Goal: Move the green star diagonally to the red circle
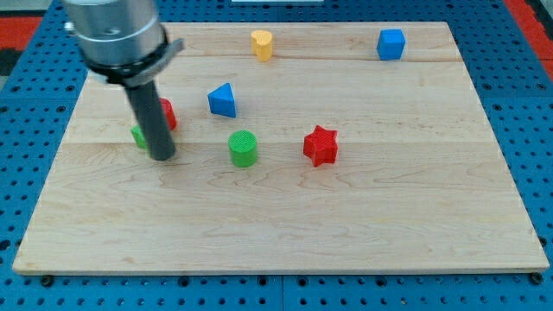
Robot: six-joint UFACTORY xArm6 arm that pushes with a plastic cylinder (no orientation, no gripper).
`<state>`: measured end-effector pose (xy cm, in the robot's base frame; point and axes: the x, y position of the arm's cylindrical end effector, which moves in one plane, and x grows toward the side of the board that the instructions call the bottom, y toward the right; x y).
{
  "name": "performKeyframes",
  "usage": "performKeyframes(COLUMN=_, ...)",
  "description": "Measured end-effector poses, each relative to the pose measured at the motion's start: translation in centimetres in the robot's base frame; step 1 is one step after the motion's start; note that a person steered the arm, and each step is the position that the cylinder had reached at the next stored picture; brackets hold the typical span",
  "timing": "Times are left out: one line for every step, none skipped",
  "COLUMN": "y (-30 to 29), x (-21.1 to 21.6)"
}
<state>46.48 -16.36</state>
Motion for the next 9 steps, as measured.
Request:
performKeyframes(y=-1.3, x=0.0)
performKeyframes(y=-1.4, x=-0.6)
performKeyframes(y=-0.9, x=-2.2)
performKeyframes(y=0.2, x=-2.7)
performKeyframes(y=3.8, x=-3.4)
performKeyframes(y=4.9, x=-4.9)
performKeyframes(y=2.8, x=-5.3)
performKeyframes(y=1.2, x=-4.6)
performKeyframes(y=-0.3, x=-4.8)
